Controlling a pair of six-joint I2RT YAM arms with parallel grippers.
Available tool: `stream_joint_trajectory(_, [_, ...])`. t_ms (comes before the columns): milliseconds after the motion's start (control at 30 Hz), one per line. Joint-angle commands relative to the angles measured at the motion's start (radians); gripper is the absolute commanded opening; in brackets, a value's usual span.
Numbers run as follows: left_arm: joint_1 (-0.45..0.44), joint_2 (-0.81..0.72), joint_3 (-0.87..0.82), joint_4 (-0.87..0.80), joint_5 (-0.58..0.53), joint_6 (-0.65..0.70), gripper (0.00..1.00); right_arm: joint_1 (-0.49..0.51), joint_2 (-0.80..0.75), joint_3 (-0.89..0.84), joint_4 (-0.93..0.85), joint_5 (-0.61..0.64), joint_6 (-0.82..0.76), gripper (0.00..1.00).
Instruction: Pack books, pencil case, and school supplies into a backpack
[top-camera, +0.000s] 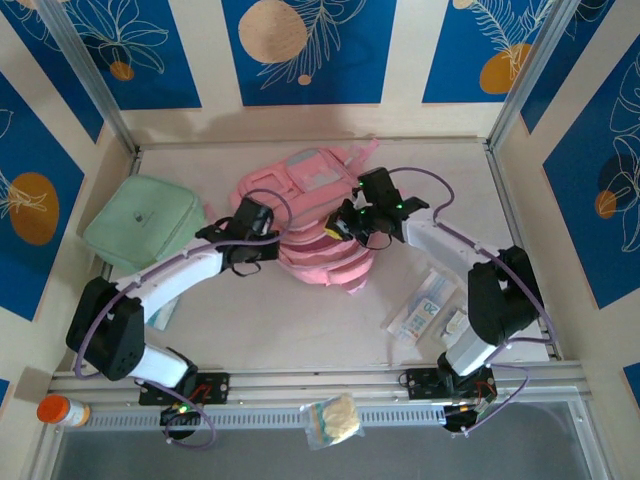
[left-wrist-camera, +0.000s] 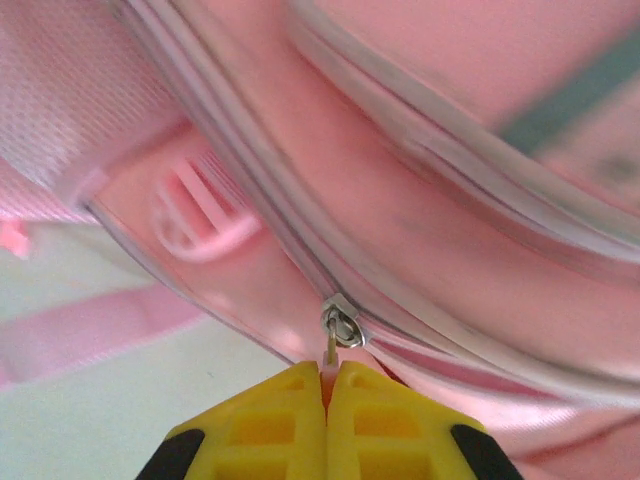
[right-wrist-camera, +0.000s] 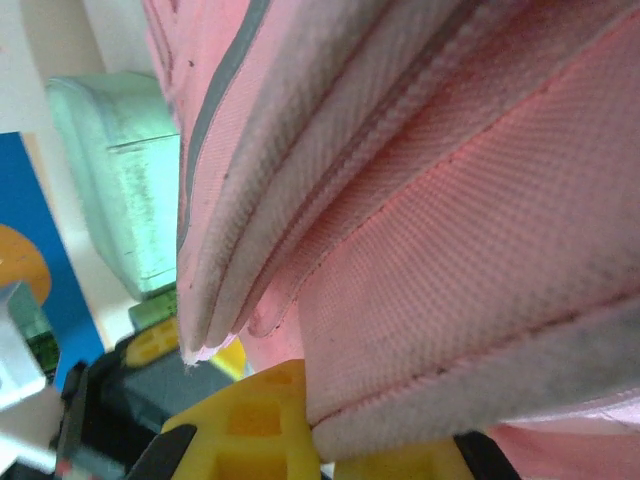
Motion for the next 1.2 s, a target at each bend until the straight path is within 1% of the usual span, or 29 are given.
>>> stream_joint_trajectory(0, [0.095,-0.003,0.0,-0.009,-0.05,0.046,0.0,-0.062,-0.034,0.014,-0.056,-0.081,-0.071,0.0])
stream_joint_trajectory(33, [0.114,0.009,0.01,0.005,-0.046,0.051,0.0,-0.067,-0.032,0.018,-0.061,-0.096,-0.082,0.0])
stream_joint_trajectory(100, [0.141,0.036,0.029,0.038,-0.038,0.061,0.0,-0.068,-0.031,0.022,-0.075,-0.082,-0.097,0.0])
stream_joint_trajectory(167, [0.16,0.073,0.057,0.064,-0.014,0.062,0.0,-0.06,-0.022,0.006,-0.027,-0.095,-0.101,0.0])
stream_joint_trajectory(233, [0.167,0.104,0.078,0.07,0.001,0.065,0.0,-0.053,0.008,0.01,0.001,-0.119,-0.097,0.0])
stream_joint_trajectory(333, [0.171,0.133,0.086,0.096,0.015,0.069,0.0,-0.042,0.042,0.023,0.031,-0.115,-0.1,0.0])
stream_joint_trajectory(433, [0.173,0.139,0.097,0.068,0.021,0.077,0.0,-0.03,0.044,0.041,0.001,-0.082,-0.125,0.0])
stream_joint_trajectory(467, [0.173,0.132,0.092,0.065,0.041,0.084,0.0,-0.03,0.042,0.042,-0.007,-0.085,-0.137,0.0])
stream_joint_trajectory(500, [0.173,0.122,0.084,0.064,0.06,0.088,0.0,-0.029,0.039,0.043,-0.019,-0.089,-0.15,0.06])
stream_joint_trajectory(533, [0.173,0.105,0.071,0.059,0.082,0.088,0.02,-0.028,0.033,0.045,-0.043,-0.085,-0.169,0.19])
stream_joint_trajectory(567, [0.172,0.086,0.058,0.058,0.114,0.086,0.15,-0.025,0.021,0.043,-0.071,-0.07,-0.192,0.29])
stream_joint_trajectory(633, [0.165,0.049,0.02,0.066,0.179,0.075,0.29,-0.02,-0.009,0.034,-0.131,-0.025,-0.226,0.43])
stream_joint_trajectory(667, [0.158,0.029,-0.004,0.069,0.201,0.067,0.33,-0.019,-0.032,0.024,-0.164,0.001,-0.237,0.48])
stream_joint_trajectory(767, [0.115,-0.027,-0.066,0.083,0.259,0.029,0.41,-0.031,-0.11,-0.025,-0.278,0.112,-0.241,0.59])
stream_joint_trajectory(900, [0.012,-0.088,-0.096,0.083,0.264,-0.017,0.49,-0.085,-0.234,-0.133,-0.398,0.24,-0.194,0.69])
stream_joint_trajectory(1000, [-0.084,-0.102,-0.101,0.118,0.258,-0.062,0.51,-0.157,-0.327,-0.22,-0.473,0.324,-0.167,0.81])
stream_joint_trajectory(1100, [-0.182,-0.076,-0.099,0.191,0.261,-0.123,0.52,-0.236,-0.399,-0.301,-0.527,0.385,-0.142,0.94])
stream_joint_trajectory(1167, [-0.244,-0.045,-0.09,0.241,0.253,-0.15,0.53,-0.292,-0.432,-0.353,-0.563,0.431,-0.103,0.97])
